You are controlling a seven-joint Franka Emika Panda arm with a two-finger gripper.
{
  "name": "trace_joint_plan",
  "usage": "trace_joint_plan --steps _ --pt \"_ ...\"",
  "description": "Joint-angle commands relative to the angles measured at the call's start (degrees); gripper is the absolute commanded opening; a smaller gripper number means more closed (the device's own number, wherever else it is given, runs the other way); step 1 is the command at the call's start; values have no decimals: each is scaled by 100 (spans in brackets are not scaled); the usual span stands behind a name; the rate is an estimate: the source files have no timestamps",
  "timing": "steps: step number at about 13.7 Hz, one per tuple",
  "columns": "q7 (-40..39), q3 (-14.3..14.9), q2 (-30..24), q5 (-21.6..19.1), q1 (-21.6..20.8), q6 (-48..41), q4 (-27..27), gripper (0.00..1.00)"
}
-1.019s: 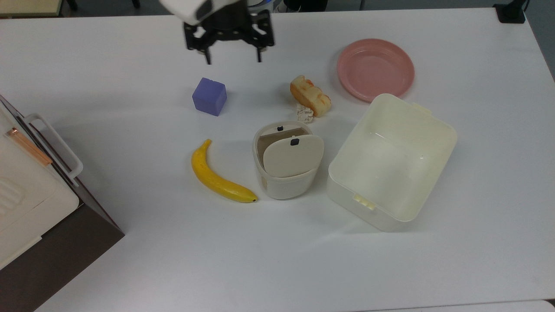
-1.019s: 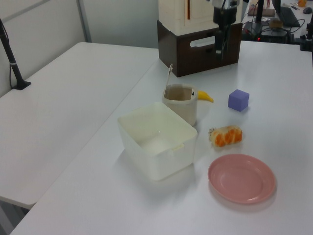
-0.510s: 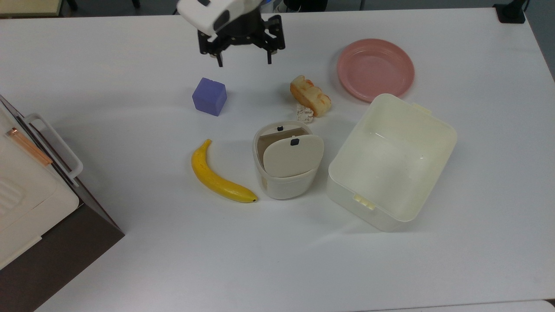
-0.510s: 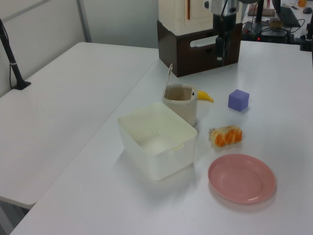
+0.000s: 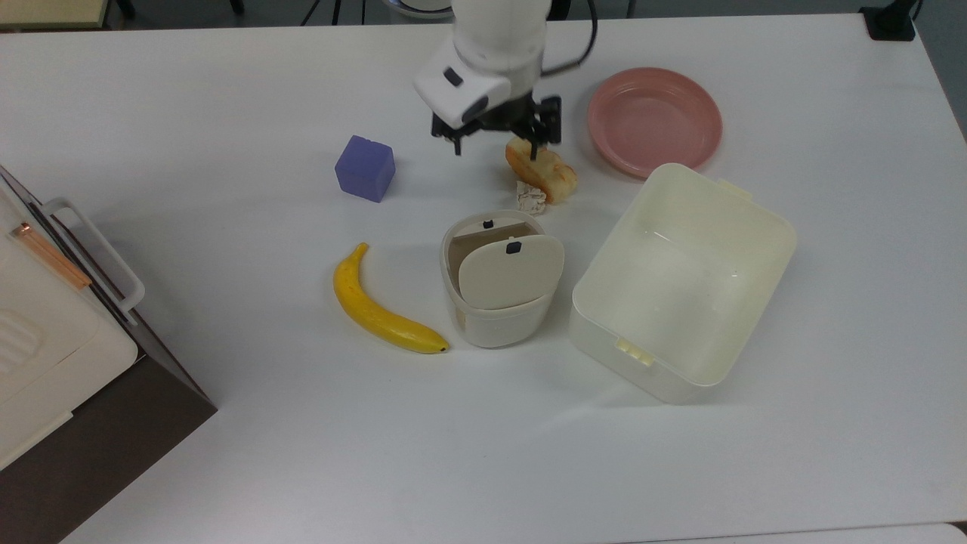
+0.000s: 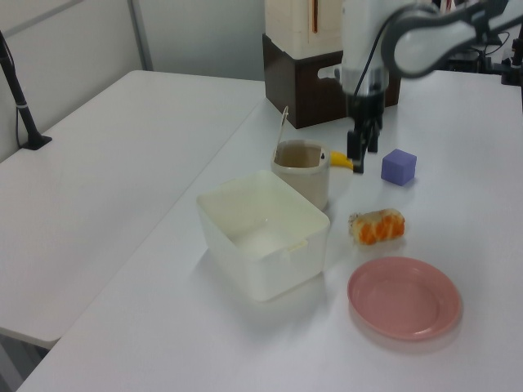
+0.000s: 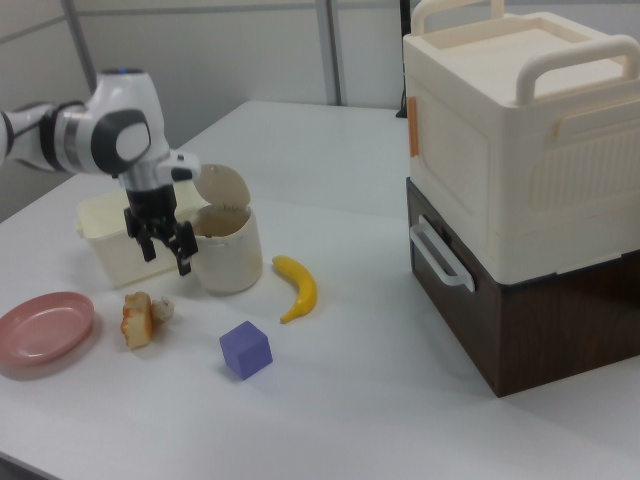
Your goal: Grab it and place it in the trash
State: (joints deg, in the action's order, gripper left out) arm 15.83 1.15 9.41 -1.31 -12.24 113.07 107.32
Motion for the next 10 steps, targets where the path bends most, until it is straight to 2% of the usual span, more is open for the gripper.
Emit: trace_joint_plan --steps 1,7,10 --pt "920 43 271 17 -234 409 210 100" --pt "1510 52 588 17 -560 989 474 96" --pt "1677 52 790 52 -709 1138 448 88"
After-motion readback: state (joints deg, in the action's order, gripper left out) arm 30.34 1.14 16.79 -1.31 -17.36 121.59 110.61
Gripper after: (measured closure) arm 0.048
